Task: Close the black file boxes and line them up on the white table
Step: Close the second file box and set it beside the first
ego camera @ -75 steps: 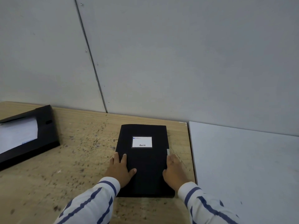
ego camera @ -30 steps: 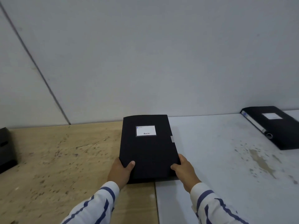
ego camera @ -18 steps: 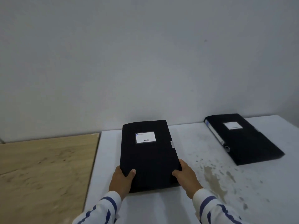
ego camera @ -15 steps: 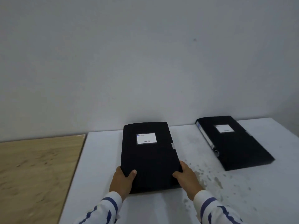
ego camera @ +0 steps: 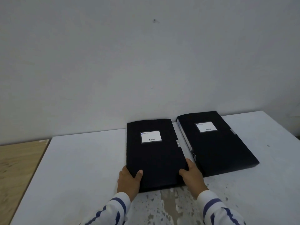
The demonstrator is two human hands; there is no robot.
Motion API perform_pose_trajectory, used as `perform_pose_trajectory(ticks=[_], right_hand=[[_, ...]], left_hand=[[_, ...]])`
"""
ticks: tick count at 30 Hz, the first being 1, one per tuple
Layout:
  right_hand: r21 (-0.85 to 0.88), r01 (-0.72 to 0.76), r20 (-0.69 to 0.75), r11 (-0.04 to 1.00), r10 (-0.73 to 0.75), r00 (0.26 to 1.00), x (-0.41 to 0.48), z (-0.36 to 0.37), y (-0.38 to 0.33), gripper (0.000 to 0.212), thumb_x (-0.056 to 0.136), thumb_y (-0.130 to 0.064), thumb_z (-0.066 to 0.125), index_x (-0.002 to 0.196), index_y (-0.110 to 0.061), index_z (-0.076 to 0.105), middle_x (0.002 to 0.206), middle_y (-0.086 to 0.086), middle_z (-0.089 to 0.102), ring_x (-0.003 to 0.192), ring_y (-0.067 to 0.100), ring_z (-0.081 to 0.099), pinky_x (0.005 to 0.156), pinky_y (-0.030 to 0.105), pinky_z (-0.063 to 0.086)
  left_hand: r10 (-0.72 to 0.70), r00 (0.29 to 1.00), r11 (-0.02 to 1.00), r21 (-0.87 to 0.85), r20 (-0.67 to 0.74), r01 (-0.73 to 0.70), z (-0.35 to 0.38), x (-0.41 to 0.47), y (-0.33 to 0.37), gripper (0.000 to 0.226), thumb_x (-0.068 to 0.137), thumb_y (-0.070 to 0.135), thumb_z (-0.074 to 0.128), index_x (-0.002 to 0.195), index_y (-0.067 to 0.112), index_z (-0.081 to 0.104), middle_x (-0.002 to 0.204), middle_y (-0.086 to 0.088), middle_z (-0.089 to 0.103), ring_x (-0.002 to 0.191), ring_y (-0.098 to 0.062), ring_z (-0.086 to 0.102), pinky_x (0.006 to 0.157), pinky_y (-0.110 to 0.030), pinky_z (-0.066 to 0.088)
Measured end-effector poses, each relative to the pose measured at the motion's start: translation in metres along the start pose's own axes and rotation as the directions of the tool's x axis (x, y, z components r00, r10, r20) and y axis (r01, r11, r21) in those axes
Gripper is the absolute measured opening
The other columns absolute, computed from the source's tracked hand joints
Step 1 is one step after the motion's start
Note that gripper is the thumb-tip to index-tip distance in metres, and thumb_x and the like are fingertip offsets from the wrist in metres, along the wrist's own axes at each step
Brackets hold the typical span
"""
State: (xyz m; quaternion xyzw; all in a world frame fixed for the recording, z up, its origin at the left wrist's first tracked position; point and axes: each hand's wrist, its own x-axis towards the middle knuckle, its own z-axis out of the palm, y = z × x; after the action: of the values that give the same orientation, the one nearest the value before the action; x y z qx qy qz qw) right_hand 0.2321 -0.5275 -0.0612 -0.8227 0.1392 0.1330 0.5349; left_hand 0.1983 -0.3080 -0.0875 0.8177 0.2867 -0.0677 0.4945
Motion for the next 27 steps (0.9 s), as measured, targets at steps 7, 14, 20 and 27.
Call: perform_pose_trajectory(ticks=[7, 14, 20, 27], right_hand=[[-0.159, 0.065, -0.038, 0.985, -0.072, 0.997, 0.01, -0.001, 0.008, 0.052, 0.088, -0.006, 0.05, 0.137, -0.019, 0.038, 0.109, -0.001, 0.054, 0.092, 0.015, 0.055, 0.081, 0.026, 0.046], [-0.381, 0.061, -0.036, 0.923, -0.081, 0.996, 0.013, 0.001, 0.006, 0.058, 0.093, -0.017, 0.048, 0.146, -0.015, 0.027, 0.147, 0.008, 0.037, 0.135, 0.024, 0.035, 0.109, 0.034, 0.034], [-0.428, 0.049, -0.019, 0.903, -0.063, 0.998, 0.02, -0.004, 0.005, 0.058, 0.093, -0.019, 0.047, 0.147, -0.017, 0.026, 0.151, 0.007, 0.033, 0.136, 0.025, 0.032, 0.109, 0.038, 0.039], [-0.606, 0.089, -0.017, 0.791, -0.124, 0.992, 0.019, -0.004, 0.001, 0.055, 0.094, -0.023, 0.043, 0.146, -0.014, 0.026, 0.153, 0.008, 0.027, 0.137, 0.027, 0.03, 0.107, 0.036, 0.038]], left_hand=[[0.002, 0.998, 0.995, 0.103, -0.055, 0.004, 0.018, 0.003, 0.004, 0.061, 0.083, 0.049, 0.061, 0.129, 0.015, 0.04, 0.124, -0.01, 0.05, 0.111, -0.034, 0.055, 0.097, -0.052, 0.049], [0.033, 0.999, 0.991, 0.13, -0.037, -0.028, 0.024, 0.007, 0.003, 0.075, 0.085, 0.05, 0.057, 0.144, 0.018, 0.023, 0.138, -0.009, 0.045, 0.124, -0.035, 0.05, 0.101, -0.053, 0.047], [0.023, 1.0, 0.992, 0.125, -0.019, -0.02, 0.027, 0.013, 0.001, 0.077, 0.083, 0.05, 0.057, 0.144, 0.018, 0.023, 0.141, -0.01, 0.045, 0.125, -0.035, 0.049, 0.102, -0.053, 0.045], [0.015, 1.0, 0.992, 0.123, 0.011, -0.016, 0.026, 0.012, 0.01, 0.079, 0.084, 0.045, 0.06, 0.145, 0.014, 0.021, 0.143, -0.012, 0.042, 0.128, -0.035, 0.046, 0.105, -0.052, 0.043]])
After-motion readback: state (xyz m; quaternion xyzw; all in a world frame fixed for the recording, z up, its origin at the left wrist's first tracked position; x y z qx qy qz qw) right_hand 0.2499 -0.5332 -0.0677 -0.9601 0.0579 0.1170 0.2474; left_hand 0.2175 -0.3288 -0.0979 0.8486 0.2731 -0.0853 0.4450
